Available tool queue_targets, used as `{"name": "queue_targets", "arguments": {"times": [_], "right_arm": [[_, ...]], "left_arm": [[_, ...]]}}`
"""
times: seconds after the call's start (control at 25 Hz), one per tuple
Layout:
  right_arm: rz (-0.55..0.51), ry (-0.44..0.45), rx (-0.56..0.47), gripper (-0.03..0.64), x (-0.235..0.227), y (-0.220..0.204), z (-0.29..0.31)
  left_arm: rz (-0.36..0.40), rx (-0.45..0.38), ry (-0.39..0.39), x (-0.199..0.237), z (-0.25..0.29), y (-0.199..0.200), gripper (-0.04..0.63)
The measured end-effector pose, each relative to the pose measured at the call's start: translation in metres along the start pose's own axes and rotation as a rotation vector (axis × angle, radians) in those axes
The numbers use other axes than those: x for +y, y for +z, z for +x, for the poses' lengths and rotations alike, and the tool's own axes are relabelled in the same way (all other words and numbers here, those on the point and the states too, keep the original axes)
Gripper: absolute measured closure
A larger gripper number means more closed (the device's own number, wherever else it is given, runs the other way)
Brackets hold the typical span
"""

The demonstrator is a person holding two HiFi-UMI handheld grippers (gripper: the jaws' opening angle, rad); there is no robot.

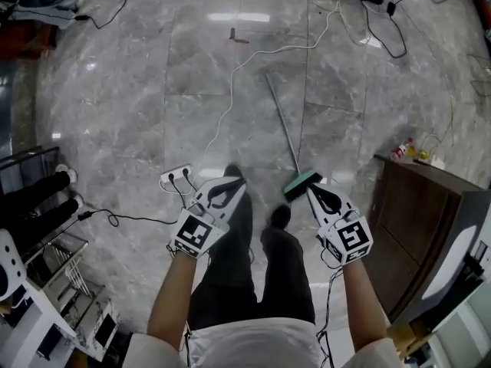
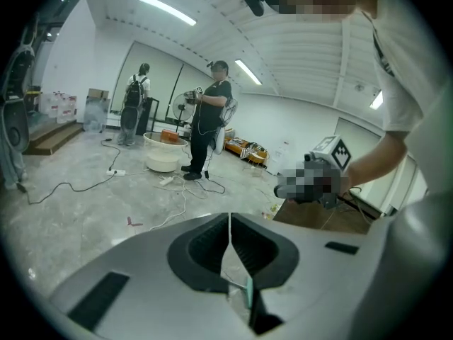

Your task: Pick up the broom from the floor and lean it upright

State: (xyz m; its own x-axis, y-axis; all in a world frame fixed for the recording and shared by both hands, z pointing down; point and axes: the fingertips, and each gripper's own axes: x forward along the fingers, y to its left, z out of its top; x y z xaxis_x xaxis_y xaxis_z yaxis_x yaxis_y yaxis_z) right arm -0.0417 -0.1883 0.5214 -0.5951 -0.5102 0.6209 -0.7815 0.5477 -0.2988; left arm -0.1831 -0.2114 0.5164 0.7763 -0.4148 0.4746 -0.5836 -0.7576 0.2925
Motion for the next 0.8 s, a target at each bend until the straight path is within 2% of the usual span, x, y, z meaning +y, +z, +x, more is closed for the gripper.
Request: {"name": "queue_targets", "arguments": {"times": [0.16,0.4,0.6,0.8], "right_arm": [[0.006,0.014,0.021,0.617,-0.029,-0.048,0.053],[-0.016,0.033,0.039,0.617,-0.069,-0.110,0.131],[-0.042,0.043,0.032,0.617,-0.101,-0.156,0.189],[-0.054,0.048,0.035,0.617,-0.130,-0.195,0.244]], "left_arm": [[-0.047,0.014,-0.007,0.029,0.029,-0.053,0.584],[-0.040,0.047,-0.013,0.073,0.074,-0.147,0.584],[-0.021,0.043,-0.048,0.104,0.113,-0.200,0.584],[-0.079,0.024,-0.080,0.136,0.144,-0.245,0.584]]}}
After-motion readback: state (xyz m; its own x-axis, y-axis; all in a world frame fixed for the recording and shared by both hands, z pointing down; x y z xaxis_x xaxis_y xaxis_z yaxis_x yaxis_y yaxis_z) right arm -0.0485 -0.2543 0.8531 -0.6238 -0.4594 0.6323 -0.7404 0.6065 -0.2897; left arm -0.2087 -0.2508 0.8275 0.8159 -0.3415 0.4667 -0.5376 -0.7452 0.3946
